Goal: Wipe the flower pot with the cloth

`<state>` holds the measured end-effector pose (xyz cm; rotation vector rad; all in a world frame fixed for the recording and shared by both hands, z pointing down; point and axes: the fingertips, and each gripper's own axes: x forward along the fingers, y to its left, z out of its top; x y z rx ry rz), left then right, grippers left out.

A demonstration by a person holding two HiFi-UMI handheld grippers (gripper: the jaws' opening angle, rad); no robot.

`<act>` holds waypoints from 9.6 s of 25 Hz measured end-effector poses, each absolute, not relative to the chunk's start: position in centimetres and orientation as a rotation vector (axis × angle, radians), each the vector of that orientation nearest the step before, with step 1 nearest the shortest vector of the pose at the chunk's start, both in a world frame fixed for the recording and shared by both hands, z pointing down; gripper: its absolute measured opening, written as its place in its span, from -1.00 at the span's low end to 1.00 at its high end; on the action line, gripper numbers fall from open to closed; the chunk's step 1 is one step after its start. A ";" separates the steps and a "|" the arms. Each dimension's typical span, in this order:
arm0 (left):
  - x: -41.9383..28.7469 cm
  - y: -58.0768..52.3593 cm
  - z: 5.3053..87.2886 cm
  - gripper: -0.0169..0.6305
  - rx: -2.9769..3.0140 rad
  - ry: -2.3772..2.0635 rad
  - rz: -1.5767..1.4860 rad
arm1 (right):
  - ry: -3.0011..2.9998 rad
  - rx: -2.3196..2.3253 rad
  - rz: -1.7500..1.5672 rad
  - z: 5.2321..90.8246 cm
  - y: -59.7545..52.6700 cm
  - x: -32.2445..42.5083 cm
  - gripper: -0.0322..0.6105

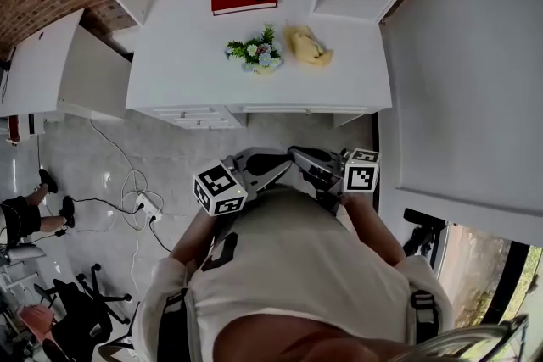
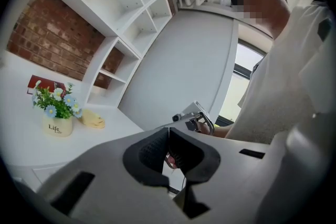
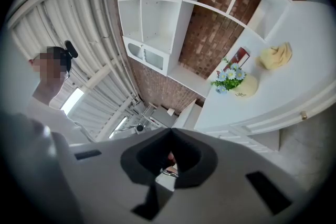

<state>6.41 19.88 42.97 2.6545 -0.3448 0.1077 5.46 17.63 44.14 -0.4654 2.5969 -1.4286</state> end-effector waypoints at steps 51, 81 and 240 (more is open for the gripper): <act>3.9 -4.5 45.2 -0.88 2.405 -1.061 0.193 | 3.210 -1.183 -1.284 59.6 -18.3 16.1 0.11; -11.0 -9.4 59.1 -0.44 2.427 -0.956 0.716 | 2.840 -0.984 -1.483 54.8 -15.2 9.3 -0.52; -0.6 -8.3 60.4 0.02 2.543 -0.716 0.737 | 2.419 -1.051 -2.040 66.4 -6.1 4.0 -0.50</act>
